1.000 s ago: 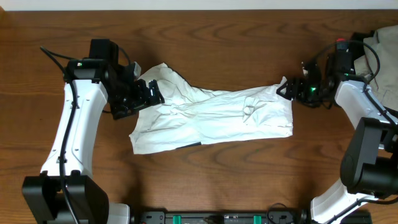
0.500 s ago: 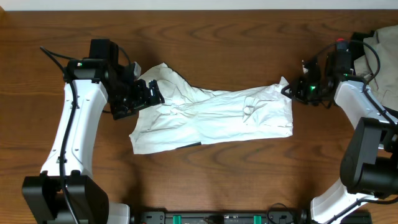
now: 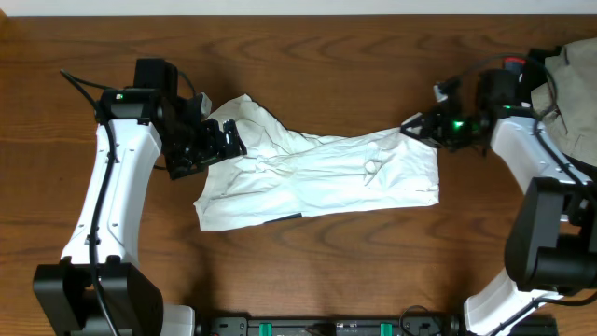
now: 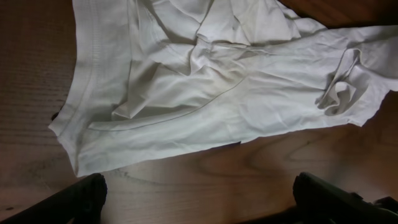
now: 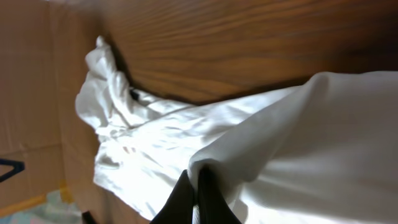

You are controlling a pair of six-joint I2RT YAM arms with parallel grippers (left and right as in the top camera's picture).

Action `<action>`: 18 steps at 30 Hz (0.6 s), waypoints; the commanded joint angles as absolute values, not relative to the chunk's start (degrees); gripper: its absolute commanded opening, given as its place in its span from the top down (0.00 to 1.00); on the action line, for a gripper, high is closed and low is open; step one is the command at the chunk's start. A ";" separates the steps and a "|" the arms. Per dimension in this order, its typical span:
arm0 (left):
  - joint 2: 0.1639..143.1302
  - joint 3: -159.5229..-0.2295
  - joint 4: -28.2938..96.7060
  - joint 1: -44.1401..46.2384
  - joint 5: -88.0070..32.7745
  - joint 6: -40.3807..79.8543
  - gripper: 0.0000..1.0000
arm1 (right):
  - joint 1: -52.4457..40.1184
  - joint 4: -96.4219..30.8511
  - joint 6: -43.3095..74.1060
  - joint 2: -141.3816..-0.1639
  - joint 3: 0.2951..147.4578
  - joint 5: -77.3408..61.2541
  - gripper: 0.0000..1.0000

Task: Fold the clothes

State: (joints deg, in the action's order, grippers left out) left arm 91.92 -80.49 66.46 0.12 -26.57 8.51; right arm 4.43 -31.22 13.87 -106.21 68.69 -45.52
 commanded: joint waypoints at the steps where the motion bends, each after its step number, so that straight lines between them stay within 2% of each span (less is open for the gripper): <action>1: 91.42 -81.06 66.76 0.08 -25.89 7.27 0.02 | 0.54 -29.10 17.87 -106.06 69.87 -48.23 0.99; 4: 91.42 -81.06 66.76 0.08 -25.87 7.27 0.02 | -2.70 -26.52 19.59 -106.06 69.87 -46.06 0.98; 6: 91.42 -81.06 66.78 0.08 -25.89 7.27 0.02 | -4.49 -26.09 19.97 -106.06 69.87 -42.35 0.77; 8: 91.42 -81.06 66.78 0.08 -25.89 7.27 0.02 | -5.54 -26.22 19.97 -106.06 69.87 -39.07 0.71; 9: 91.42 -81.06 66.78 0.08 -25.89 7.27 0.02 | -5.91 -26.33 19.94 -106.08 69.87 -37.98 0.62; 10: 91.42 -81.06 66.78 0.08 -25.89 7.27 0.02 | -6.04 -26.37 19.92 -106.06 69.87 -37.39 0.48; 11: 91.42 -81.06 66.78 0.08 -25.89 7.27 0.02 | -6.02 -26.39 19.90 -106.06 69.87 -36.80 0.42; 18: 91.42 -81.06 66.81 0.08 -25.89 7.27 0.02 | -2.96 -30.48 18.04 -103.94 71.92 -35.55 0.52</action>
